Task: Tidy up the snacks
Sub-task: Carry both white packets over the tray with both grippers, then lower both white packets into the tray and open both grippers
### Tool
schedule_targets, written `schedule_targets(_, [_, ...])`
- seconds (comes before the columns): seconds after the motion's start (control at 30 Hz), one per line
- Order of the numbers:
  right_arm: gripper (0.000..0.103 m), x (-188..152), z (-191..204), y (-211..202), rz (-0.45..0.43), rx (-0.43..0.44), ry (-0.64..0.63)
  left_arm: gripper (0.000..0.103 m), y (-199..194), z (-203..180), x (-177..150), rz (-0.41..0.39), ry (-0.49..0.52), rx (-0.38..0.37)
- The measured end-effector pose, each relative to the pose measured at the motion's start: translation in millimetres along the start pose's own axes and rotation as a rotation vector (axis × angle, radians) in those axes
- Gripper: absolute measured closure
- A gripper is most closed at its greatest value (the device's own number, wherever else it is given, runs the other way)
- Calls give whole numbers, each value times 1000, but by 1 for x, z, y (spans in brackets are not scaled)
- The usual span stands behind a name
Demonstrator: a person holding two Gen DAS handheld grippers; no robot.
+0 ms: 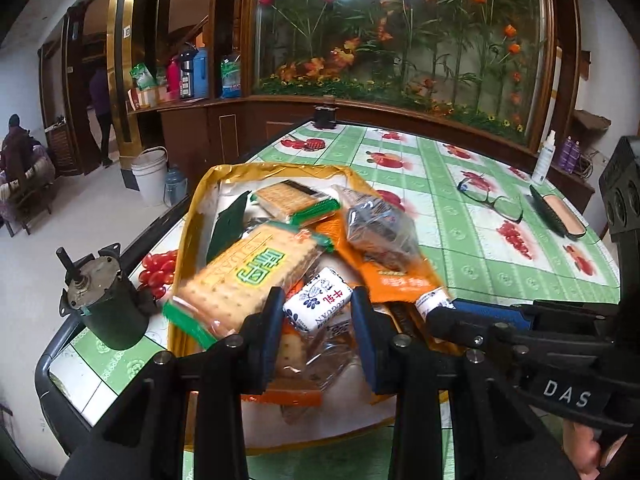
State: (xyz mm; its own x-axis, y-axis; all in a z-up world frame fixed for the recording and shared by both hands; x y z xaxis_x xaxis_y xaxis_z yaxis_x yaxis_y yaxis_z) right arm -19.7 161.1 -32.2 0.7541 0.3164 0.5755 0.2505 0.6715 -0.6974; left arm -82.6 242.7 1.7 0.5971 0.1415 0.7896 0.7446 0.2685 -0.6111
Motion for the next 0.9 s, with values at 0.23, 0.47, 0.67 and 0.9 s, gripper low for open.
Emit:
schedule_targets(0.23, [81,0,-1,11,13,-11,-1,70,5,1,-5,5,14,15])
schedule_targets(0.47, [81,2,-2,19,16,-13,21,70,8,-2,-4,14,29,37])
schedule_targets(0.67, [81,2,0,20,10,-19,17,70,8,-2,-5,15,34,46])
schedule_targets(0.9, [81,4,0,21,2,-24,16,70,8,-2,-5,16,34,45])
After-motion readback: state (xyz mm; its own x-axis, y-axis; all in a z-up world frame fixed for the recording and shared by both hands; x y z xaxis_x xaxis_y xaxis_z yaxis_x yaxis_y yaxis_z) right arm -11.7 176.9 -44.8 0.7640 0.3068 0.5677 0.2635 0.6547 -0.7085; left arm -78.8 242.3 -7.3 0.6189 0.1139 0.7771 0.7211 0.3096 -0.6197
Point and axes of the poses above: each gripper's, at about its wrist camera, not at the fingertips, and y roughly the way its jaws point, z to its left, x to its top, the point moved 8 cm from there along y, roughly the way its jaws point, and after that the axes turned 8 degrees about y, right-handed, at the moved point
